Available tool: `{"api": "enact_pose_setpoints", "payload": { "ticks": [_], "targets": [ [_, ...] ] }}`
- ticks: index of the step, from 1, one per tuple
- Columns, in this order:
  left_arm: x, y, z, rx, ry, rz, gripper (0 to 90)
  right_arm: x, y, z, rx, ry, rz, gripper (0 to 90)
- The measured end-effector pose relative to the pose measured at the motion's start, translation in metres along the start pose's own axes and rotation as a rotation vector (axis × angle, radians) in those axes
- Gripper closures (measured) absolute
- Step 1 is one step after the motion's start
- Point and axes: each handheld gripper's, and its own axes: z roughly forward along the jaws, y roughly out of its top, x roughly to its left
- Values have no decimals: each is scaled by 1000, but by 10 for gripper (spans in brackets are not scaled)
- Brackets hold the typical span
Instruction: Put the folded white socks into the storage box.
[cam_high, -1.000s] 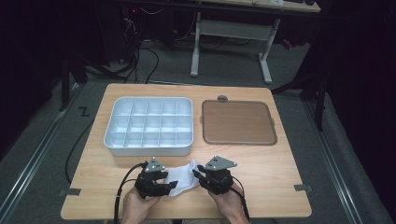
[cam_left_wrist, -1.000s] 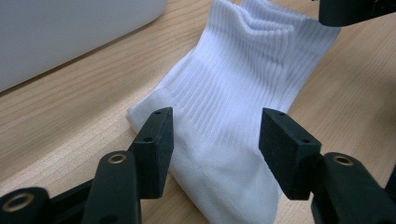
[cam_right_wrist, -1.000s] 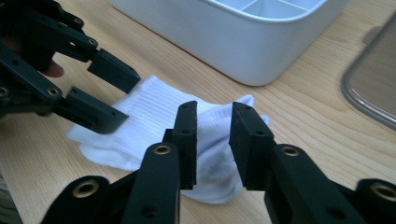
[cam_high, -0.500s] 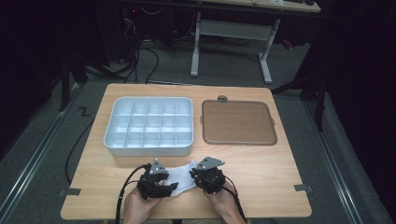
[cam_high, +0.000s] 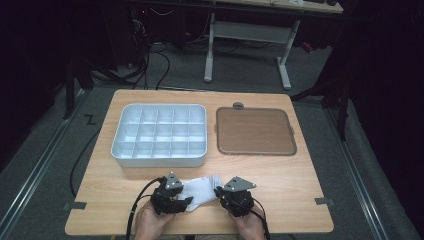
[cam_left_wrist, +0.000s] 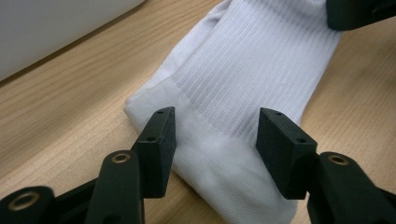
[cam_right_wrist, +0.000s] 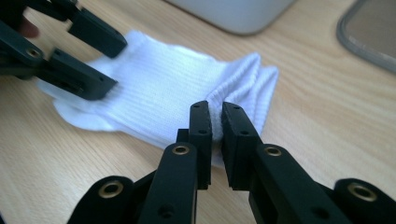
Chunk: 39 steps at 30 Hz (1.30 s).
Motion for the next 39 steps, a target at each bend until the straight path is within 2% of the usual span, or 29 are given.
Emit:
{"api": "enact_pose_setpoints", "payload": {
  "ticks": [4, 7, 11, 14, 20, 28, 32, 36, 39],
  "targets": [
    [0, -2, 1, -15, 5, 11, 478, -3, -6, 9, 38, -14, 3, 831],
    [0, -3, 0, -24, 0, 16, 482, -8, -11, 13, 32, 0, 43, 830],
    [0, -3, 2, -26, 9, 29, 487, -11, -11, 14, 37, 7, 68, 829],
    [2, -3, 3, -33, 14, 41, 488, -12, -9, 16, 38, 3, 64, 827],
    [5, 1, 7, -36, 26, 36, 488, -10, -9, 18, 34, -15, 43, 816],
    [13, 8, 9, -24, 41, -5, 470, -9, -7, 19, 39, -6, 41, 810],
    [16, 12, 9, -2, 64, 3, 460, -7, -4, 20, 39, 18, 53, 792],
    [24, 16, 8, 10, 70, -33, 441, -5, -2, 22, 37, 29, 55, 779],
    [27, 18, 7, 13, 73, -45, 439, -4, 0, 22, 32, 32, 42, 743]
  ]
}}
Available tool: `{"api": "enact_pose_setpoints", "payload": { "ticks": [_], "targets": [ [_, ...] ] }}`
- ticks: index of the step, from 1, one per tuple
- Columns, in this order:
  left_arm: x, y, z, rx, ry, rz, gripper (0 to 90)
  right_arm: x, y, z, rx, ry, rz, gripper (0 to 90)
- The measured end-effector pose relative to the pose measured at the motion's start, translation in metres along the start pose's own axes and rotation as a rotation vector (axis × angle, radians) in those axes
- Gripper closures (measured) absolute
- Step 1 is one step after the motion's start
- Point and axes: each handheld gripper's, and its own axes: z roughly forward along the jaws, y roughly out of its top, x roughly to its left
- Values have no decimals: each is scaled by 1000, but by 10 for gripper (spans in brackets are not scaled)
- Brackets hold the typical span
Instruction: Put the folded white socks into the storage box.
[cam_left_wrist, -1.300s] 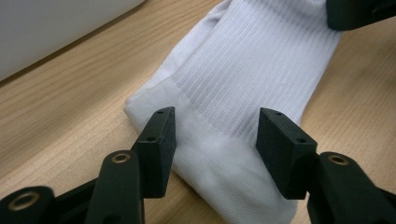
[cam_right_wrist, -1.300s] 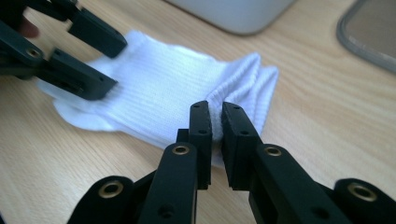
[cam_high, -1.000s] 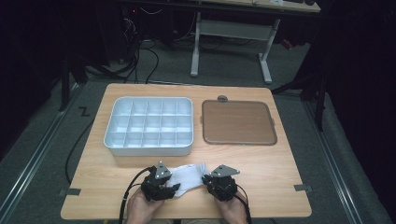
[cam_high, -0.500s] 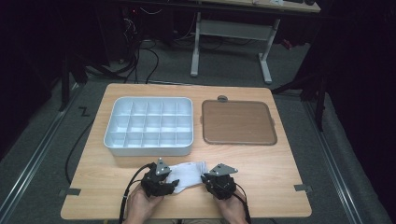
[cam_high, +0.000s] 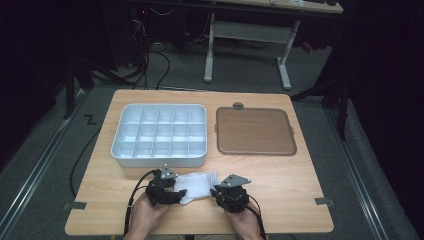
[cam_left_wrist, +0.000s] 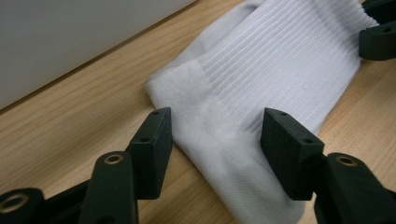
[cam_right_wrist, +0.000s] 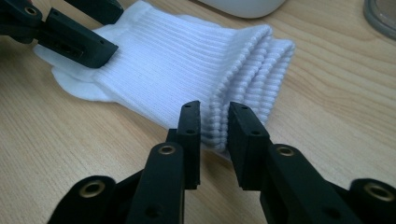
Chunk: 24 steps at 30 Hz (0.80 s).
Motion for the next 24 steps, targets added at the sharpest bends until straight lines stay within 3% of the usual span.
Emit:
{"api": "enact_pose_setpoints", "payload": {
  "ticks": [8, 13, 17, 24],
  "targets": [
    [-1, 11, -9, -10, -22, -43, 405, 7, 13, -16, -46, -13, -32, 699],
    [4, 25, -6, -23, -6, -93, 385, 11, 21, -18, -70, 34, -36, 793],
    [8, 29, 2, -37, 16, -126, 377, 17, 27, -7, -60, 56, -50, 812],
    [14, 29, 13, -33, 42, -143, 379, 21, 32, 16, -36, 69, -45, 830]
  ]
}}
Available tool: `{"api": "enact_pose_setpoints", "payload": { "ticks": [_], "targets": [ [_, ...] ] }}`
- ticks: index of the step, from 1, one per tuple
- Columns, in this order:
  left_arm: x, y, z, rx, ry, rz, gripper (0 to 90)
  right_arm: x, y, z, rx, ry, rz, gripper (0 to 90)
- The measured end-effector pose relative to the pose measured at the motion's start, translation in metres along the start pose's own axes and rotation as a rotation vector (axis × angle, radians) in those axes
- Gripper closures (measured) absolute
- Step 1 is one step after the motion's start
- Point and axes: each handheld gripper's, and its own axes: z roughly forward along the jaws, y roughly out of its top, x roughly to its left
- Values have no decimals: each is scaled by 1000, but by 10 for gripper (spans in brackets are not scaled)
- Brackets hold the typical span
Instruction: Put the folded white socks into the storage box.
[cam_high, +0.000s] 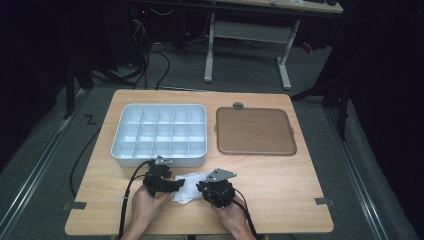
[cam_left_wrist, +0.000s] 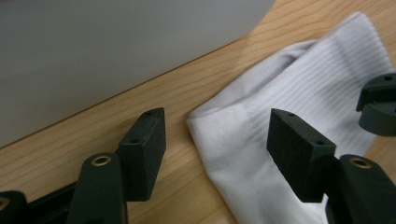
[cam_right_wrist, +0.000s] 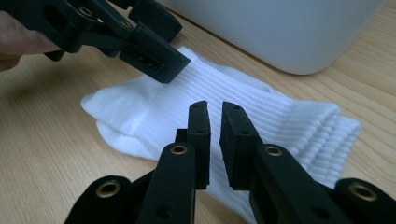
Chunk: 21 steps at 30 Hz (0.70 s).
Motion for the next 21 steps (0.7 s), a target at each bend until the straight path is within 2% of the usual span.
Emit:
{"api": "enact_pose_setpoints", "payload": {
  "ticks": [9, 12, 15, 21],
  "targets": [
    [1, -1, 7, -4, 2, -3, 403, 1, 1, 11, 15, -8, -3, 836],
    [0, -5, 7, -8, -10, 31, 446, -1, -3, 17, 46, -12, -4, 835],
    [-3, -7, 8, -2, -3, 69, 478, -1, -5, 17, 46, -12, -2, 834],
    [-5, -8, 8, -1, -5, 68, 539, 0, -4, 18, 56, -18, -10, 826]
  ]
}}
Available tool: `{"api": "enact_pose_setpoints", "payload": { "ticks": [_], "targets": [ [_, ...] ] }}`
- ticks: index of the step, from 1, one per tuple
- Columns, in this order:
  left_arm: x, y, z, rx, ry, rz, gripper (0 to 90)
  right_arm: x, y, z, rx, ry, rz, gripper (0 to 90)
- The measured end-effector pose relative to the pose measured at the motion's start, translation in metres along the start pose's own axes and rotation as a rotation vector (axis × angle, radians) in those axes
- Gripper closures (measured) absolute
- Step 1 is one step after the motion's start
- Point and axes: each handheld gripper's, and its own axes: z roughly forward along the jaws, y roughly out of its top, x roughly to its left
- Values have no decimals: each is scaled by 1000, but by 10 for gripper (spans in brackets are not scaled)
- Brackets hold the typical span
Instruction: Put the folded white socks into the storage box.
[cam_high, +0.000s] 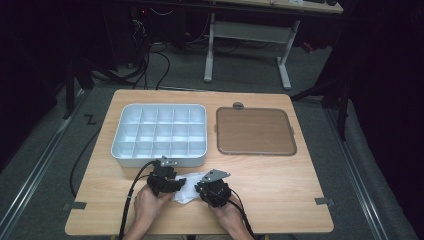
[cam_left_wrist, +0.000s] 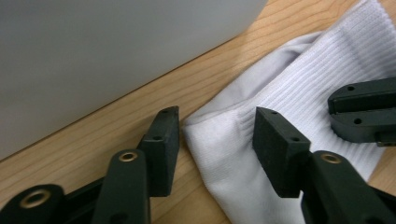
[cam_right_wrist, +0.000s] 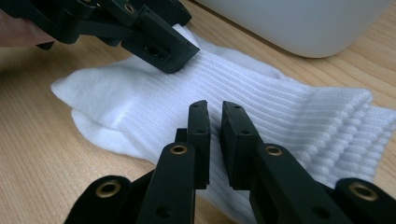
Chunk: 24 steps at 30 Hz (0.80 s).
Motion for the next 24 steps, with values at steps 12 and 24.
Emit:
{"api": "enact_pose_setpoints", "payload": {
  "ticks": [12, 24],
  "targets": [
    [1, 3, -4, 48, -40, -43, 773, 3, -1, 0, -5, -9, -14, 824],
    [1, 10, -19, 28, -76, -65, 806, 7, 1, 2, 7, 13, -22, 827]
  ]
}}
